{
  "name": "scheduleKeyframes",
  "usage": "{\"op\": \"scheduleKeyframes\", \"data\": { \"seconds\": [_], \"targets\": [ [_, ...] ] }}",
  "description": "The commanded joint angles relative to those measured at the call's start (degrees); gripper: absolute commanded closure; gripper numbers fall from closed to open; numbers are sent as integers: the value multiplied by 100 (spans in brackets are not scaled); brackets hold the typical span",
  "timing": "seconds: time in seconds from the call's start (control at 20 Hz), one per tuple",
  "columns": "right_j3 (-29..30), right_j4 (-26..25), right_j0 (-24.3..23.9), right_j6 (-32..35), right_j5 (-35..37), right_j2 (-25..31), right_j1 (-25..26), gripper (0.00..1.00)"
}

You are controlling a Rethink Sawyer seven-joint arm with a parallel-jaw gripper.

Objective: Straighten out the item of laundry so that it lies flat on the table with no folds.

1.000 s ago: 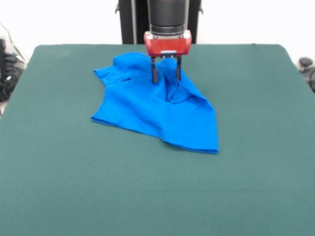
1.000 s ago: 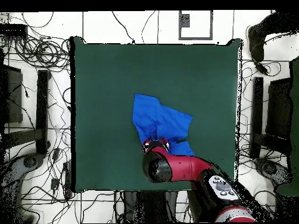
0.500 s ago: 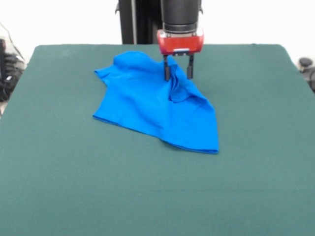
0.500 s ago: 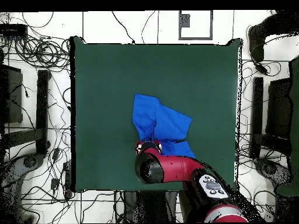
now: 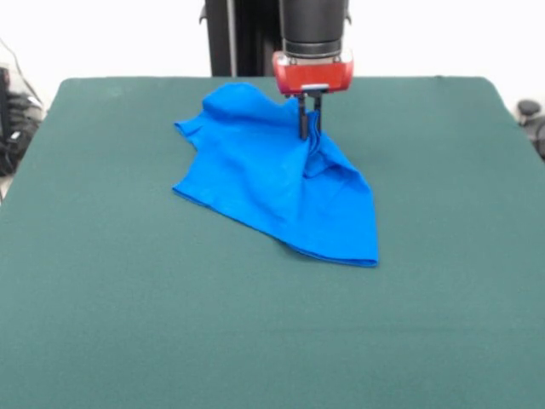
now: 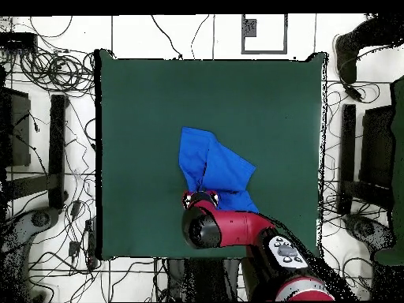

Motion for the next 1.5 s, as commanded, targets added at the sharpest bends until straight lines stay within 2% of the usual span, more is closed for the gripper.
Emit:
{"op": "scheduleKeyframes", "data": {
  "seconds": [0.05, 0.85, 0.9, 1.5],
  "targets": [
    [-26, 255, 222, 1155, -445, 422, 41, 100],
    [33, 225, 107, 1089, -303, 551, 12, 100],
    [27, 218, 103, 1083, -310, 554, 13, 0],
    [-14, 205, 196, 1057, -348, 445, -6, 0]
  ]
}}
